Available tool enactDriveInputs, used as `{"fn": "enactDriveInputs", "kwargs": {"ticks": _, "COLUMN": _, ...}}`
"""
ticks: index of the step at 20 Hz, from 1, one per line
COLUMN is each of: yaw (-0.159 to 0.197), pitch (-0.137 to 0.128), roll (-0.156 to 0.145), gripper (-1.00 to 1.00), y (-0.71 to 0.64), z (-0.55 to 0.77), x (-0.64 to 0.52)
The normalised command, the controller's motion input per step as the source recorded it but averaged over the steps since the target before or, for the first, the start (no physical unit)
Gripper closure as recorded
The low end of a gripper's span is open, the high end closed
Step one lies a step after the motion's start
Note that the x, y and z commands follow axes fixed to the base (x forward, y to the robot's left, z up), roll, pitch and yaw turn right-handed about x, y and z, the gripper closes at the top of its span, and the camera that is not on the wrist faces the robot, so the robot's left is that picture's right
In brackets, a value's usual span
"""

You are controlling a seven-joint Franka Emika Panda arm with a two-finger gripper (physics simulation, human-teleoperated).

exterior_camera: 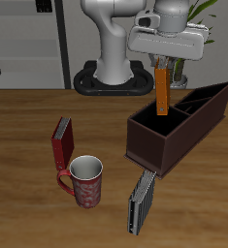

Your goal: Place the orange book into the left desk caddy's right compartment

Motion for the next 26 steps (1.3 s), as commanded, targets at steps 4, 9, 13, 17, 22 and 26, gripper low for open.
{"fn": "enactDriveInputs", "kwargs": {"ticks": 4, "yaw": 0.018, "pitch": -0.003, "roll": 0.012, "gripper": 1.0, "y": 0.08, "z": -0.03, "x": 0.07}}
{"fn": "enactDriveInputs", "kwargs": {"ticks": 9, "yaw": 0.006, "pitch": -0.008, "roll": -0.014, "gripper": 1.0, "y": -0.03, "z": -0.02, "x": 0.06}}
{"fn": "enactDriveInputs", "kwargs": {"ticks": 13, "yaw": -0.007, "pitch": 0.008, "roll": -0.016, "gripper": 1.0, "y": -0.02, "z": -0.07, "x": 0.09}}
{"fn": "enactDriveInputs", "kwargs": {"ticks": 17, "yaw": 0.01, "pitch": 0.023, "roll": 0.014, "gripper": 1.0, "y": 0.05, "z": -0.18, "x": 0.07}}
{"fn": "enactDriveInputs", "kwargs": {"ticks": 22, "yaw": 0.006, "pitch": 0.015, "roll": 0.009, "gripper": 1.0, "y": 0.07, "z": -0.14, "x": 0.06}}
{"fn": "enactDriveInputs", "kwargs": {"ticks": 26, "yaw": 0.006, "pitch": 0.01, "roll": -0.002, "gripper": 1.0, "y": 0.0, "z": -0.09, "x": 0.05}}
